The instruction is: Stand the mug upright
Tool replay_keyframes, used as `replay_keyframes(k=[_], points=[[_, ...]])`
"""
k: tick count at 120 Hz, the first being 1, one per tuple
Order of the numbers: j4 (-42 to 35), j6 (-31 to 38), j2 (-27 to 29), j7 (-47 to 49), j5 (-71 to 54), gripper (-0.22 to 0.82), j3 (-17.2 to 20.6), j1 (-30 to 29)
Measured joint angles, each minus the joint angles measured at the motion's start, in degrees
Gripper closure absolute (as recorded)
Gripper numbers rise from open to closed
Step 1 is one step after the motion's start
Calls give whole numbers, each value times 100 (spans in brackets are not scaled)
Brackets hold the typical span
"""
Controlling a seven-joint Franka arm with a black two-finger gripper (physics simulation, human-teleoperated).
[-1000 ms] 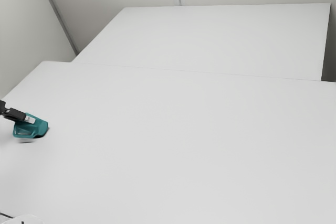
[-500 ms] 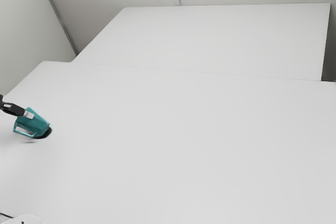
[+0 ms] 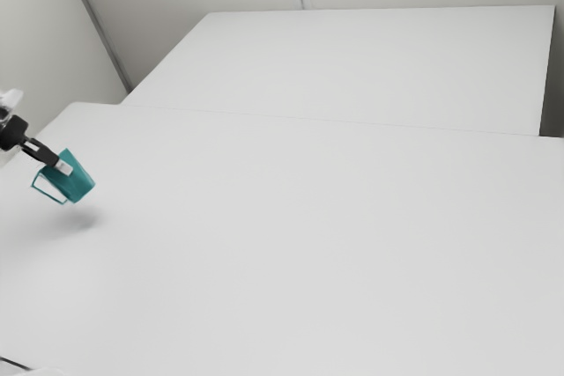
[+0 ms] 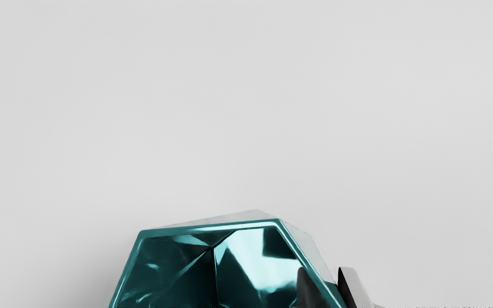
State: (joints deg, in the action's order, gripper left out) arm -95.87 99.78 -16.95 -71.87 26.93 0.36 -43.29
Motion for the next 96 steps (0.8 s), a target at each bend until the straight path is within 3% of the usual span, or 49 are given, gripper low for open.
replay_keyframes(k=[8, 18, 26, 66, 96], points=[[-82, 8, 193, 185, -250, 78, -220, 466], [-284, 15, 465, 442, -465, 78, -874, 1299], [-483, 19, 741, 693, -724, 78, -1062, 1683], [-1459, 225, 1769, 2232, -1943, 78, -1128, 2843], [-2051, 536, 2196, 3450, -2519, 78, -1072, 3528]])
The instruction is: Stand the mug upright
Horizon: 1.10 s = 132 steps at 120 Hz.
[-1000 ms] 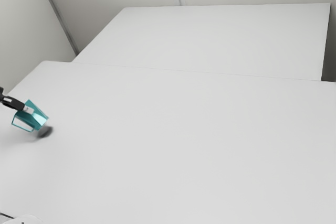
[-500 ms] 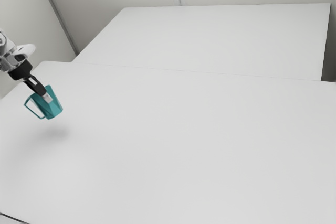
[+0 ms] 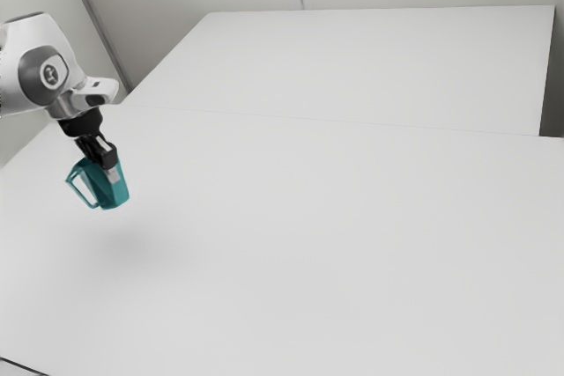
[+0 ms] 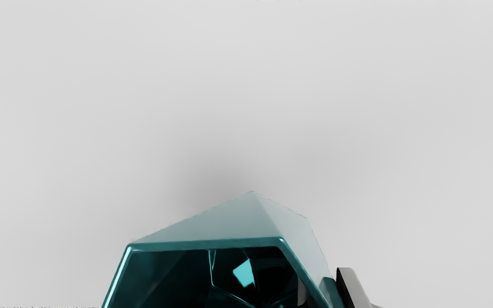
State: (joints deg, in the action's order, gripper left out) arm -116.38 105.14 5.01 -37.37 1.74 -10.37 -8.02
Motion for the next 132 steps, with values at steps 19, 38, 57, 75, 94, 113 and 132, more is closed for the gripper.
replay_keyframes(k=[19, 38, 57, 75, 94, 113, 132], points=[[-348, 222, 179, 748, -303, 78, 112, 208], [-738, 519, 300, 1452, -444, 78, 307, 367], [-992, 788, 348, 2090, -554, 78, 459, 477], [-1193, 998, 375, 2638, -608, 77, 593, 518], [-1464, 1245, 379, 3166, -623, 77, 705, 588], [-1636, 1430, 356, 3638, -628, 77, 743, 614], [-1764, 1582, 316, 4061, -630, 77, 808, 665]])
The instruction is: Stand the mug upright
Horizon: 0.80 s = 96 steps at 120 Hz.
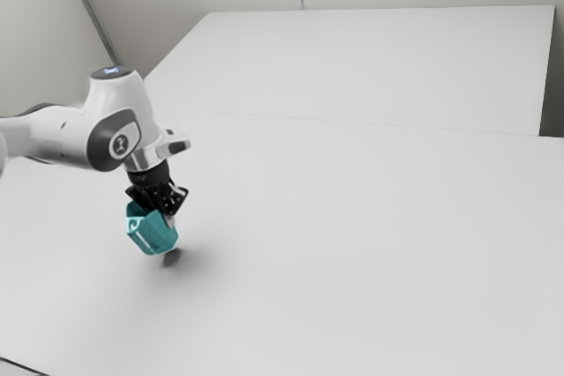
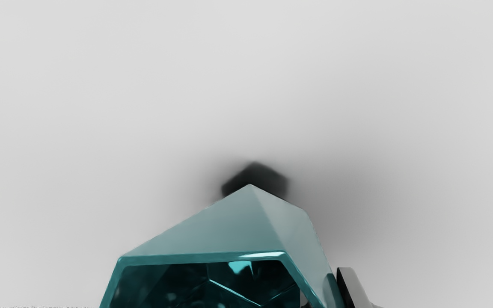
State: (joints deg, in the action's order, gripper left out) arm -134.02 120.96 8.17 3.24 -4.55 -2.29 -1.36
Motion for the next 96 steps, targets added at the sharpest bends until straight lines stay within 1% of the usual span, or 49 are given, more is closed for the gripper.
replay_keyframes(k=[21, 64, 68, 96], points=[[-162, 227, -115, 395, -1, 77, 43, 63], [-171, 587, -476, 967, -2, 77, 50, 183], [-171, 614, -483, 999, 8, 73, 52, 200], [-159, 725, -432, 1166, 72, 36, 70, 247]])
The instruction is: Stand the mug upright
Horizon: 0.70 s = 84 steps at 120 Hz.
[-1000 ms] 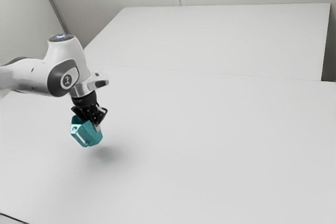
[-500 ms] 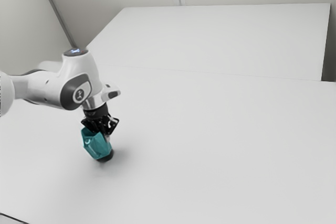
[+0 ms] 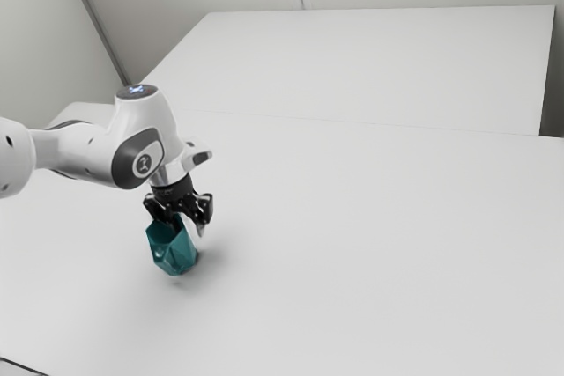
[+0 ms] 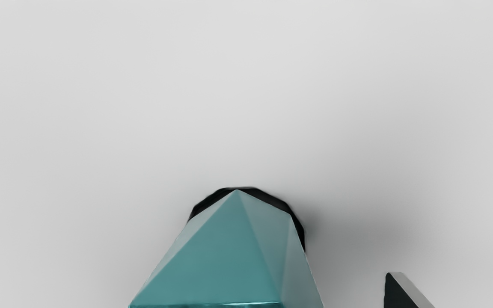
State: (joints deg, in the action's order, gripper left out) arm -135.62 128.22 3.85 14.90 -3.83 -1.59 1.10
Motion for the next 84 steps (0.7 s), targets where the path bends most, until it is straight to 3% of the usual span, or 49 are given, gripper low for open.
replay_keyframes(k=[14, 31, 59, 84], points=[[37, 15, 104, 57, 38, 22, 36, -22], [322, -92, 200, 98, 65, 13, 101, -6], [1477, -1061, 184, 130, 222, 6, 141, -3], [2876, -2131, -234, -68, 258, 4, 141, 24]])
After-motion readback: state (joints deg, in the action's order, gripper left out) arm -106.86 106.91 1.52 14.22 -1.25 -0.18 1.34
